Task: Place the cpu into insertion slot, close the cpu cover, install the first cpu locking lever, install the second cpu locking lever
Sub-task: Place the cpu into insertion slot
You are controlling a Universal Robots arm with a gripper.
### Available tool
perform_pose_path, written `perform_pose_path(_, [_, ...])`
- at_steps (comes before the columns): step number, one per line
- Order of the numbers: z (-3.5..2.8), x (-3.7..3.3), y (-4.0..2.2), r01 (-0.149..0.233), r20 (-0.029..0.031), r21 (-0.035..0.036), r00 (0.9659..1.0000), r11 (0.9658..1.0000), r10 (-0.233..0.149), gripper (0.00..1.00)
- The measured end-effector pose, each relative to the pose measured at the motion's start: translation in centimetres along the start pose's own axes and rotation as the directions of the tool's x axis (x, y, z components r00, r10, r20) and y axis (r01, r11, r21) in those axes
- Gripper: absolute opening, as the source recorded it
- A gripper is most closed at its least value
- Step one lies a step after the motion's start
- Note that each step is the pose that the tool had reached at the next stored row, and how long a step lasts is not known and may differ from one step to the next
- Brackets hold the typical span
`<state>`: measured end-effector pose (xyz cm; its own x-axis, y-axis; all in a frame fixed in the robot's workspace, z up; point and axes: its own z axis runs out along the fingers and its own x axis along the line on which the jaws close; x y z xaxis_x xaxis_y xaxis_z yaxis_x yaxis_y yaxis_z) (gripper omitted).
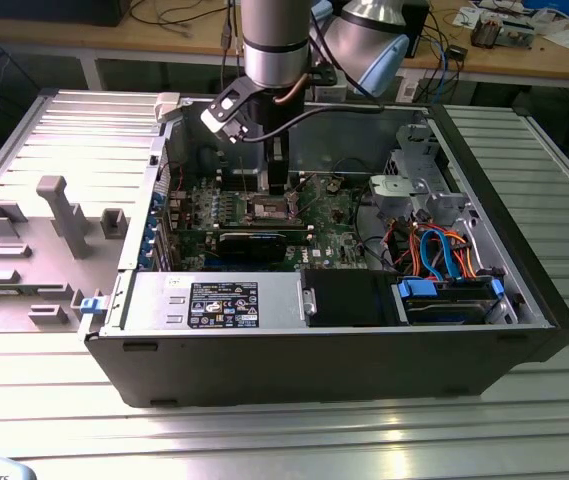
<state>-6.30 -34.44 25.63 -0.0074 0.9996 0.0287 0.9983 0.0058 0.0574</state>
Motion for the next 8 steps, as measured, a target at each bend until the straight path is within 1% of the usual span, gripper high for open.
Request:
perform_pose_path(4, [0.76, -0.02, -0.04, 0.000, 0.0000, -0.0001, 1.0000, 1.0000, 0.000, 0.54])
perform_pose_path(5, [1.13, -0.03, -0.06, 0.000, -0.0001, -0.0001, 1.0000, 1.0000, 0.000, 0.54])
perform_pose_path(7, [1.58, -0.05, -0.09, 0.000, -0.0001, -0.0001, 1.0000, 1.0000, 0.000, 0.54])
perform_pose_path(8, [1.95, -0.06, -0.11, 0.000, 0.0000, 0.0000, 1.0000, 1.0000, 0.000, 0.54])
